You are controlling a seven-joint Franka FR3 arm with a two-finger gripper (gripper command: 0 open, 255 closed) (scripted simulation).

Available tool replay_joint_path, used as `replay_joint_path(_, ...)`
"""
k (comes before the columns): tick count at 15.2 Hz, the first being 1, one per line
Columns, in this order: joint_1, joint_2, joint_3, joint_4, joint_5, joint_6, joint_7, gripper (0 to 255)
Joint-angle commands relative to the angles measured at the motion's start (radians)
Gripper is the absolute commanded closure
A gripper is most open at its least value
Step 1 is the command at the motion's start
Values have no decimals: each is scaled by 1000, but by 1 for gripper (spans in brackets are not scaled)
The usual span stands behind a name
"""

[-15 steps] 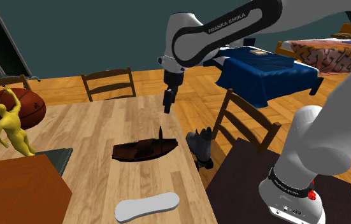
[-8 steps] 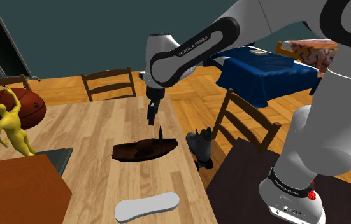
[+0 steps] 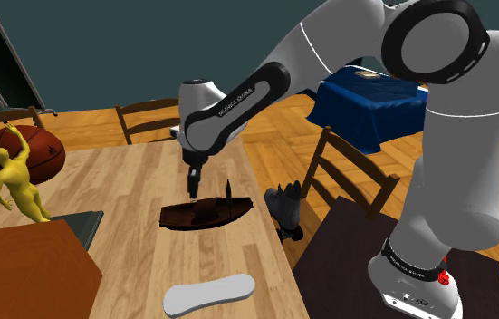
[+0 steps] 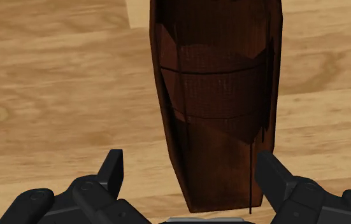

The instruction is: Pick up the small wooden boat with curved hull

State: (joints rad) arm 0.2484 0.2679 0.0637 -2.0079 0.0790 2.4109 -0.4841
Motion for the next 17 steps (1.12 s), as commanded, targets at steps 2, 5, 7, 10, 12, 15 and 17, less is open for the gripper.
replay_joint_path(2, 14, 79, 8, 62, -17, 22, -14, 0)
replay_joint_path(5, 14, 104, 8, 53, -17, 55, -16, 0)
replay_joint_path(7, 15, 121, 8, 48, -17, 76, -17, 0)
replay_joint_path(10, 15, 144, 8, 44, -17, 104, -19, 0)
replay_joint_path(12, 15, 143, 8, 45, -17, 101, -19, 255)
replay_joint_path(15, 14, 144, 8, 46, -16, 100, -20, 255)
replay_joint_path(17, 14, 144, 8, 47, -16, 100, -20, 255)
